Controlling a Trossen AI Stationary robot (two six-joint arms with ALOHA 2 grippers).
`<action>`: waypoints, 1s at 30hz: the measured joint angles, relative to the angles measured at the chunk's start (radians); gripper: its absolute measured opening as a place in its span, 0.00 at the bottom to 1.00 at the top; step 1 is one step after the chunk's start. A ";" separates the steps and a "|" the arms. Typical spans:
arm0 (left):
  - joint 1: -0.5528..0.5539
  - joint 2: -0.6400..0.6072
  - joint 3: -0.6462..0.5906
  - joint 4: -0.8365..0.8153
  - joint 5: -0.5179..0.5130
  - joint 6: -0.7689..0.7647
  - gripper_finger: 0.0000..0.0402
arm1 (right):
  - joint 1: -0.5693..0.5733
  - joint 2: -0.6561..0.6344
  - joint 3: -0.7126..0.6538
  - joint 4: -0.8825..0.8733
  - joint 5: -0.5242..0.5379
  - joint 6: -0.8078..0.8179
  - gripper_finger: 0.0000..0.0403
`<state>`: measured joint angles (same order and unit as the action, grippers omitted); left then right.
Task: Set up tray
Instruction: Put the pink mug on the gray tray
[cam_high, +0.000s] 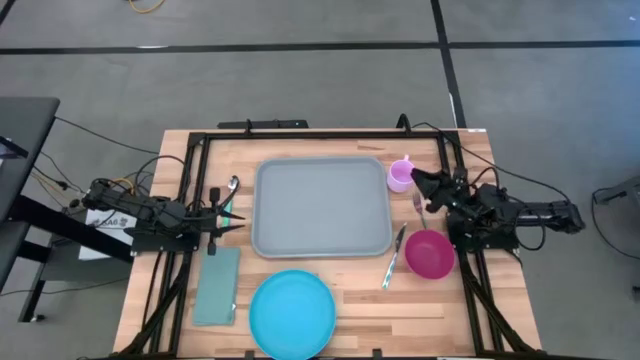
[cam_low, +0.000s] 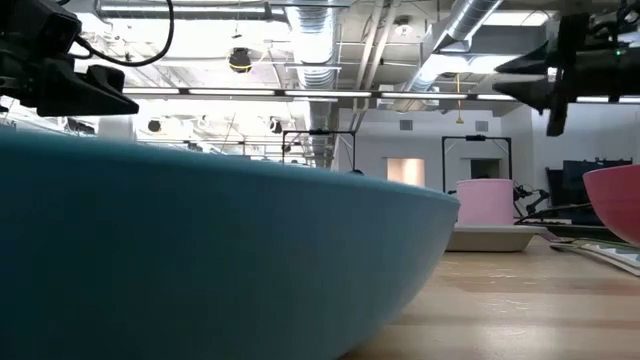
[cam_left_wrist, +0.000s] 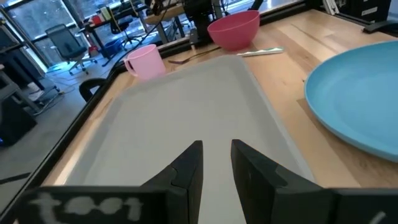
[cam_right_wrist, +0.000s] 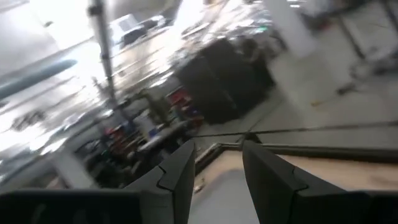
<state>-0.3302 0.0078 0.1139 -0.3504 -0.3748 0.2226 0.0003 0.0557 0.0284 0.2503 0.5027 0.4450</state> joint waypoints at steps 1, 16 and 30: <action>0.000 0.000 0.000 0.000 0.000 0.001 0.19 | -0.002 0.010 0.000 0.031 -0.034 -0.038 0.32; 0.000 0.000 0.000 0.000 0.001 0.001 0.19 | 0.024 0.209 0.054 0.164 -0.187 -0.228 0.32; 0.000 0.000 0.000 0.000 0.002 0.001 0.19 | -0.023 0.278 0.070 0.197 -0.184 -0.098 0.32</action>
<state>-0.3302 0.0078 0.1139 -0.3500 -0.3733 0.2241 -0.0228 0.3336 0.0982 0.4471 0.3187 0.3473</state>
